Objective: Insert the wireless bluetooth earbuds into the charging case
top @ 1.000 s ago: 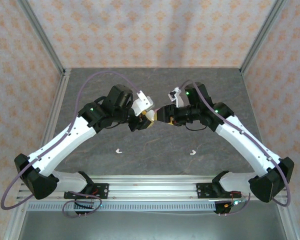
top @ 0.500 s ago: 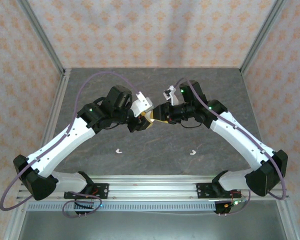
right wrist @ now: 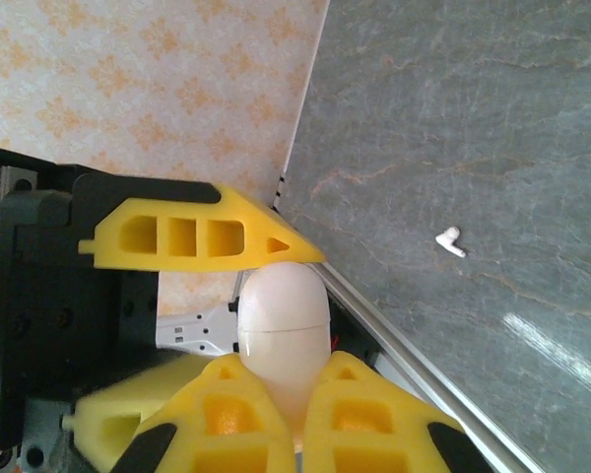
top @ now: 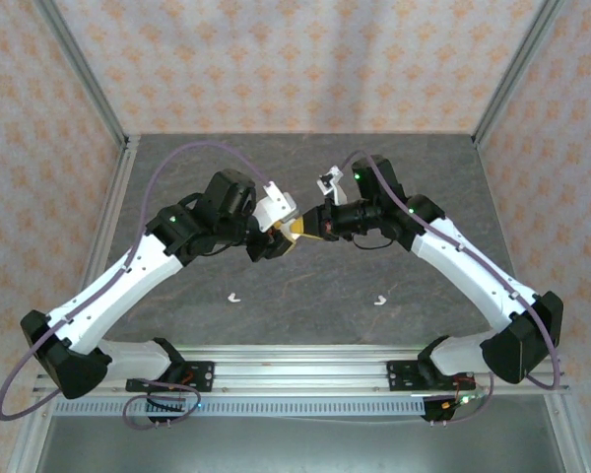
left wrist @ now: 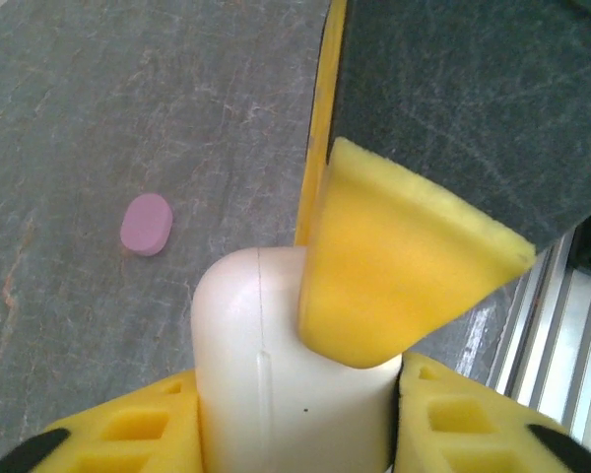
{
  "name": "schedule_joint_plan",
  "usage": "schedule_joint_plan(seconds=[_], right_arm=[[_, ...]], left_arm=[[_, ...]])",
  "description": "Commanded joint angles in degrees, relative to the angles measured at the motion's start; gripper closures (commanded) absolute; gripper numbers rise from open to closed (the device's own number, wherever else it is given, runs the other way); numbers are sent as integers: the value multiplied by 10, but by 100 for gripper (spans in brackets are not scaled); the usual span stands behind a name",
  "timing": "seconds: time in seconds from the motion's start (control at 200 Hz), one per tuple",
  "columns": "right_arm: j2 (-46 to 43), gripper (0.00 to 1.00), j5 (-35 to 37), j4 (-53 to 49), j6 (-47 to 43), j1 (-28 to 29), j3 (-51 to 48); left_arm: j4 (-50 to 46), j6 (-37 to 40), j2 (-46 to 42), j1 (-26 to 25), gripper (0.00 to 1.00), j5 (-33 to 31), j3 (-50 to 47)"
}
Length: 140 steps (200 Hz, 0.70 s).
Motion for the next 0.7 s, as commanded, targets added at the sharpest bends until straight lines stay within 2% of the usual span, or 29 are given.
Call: schedule_joint_plan(seconds=[0.0,0.205,0.29,0.44,0.53,0.696], right_arm=[[-21,100,11,81,37,0,-22],[-67,100,69,201,104,-14,-88],[-85,100,93,251,129,-27,-116],[-130,100,115,332,148,-37,-146],[-143,100,116,365,148,-37,-150],[-158,100,108,447,173,-37,-167]], left_arm=[[46,-21,-24,-4,42,0,-5],[100,-133,-55,26,23,-9,-4],[132,-196,-69,57,19,25,-11],[193,-309,-67,112,19,140,-27],[232,-378,-54,121,19,177,-30],[402,-496,-58,121,20,232,-82]])
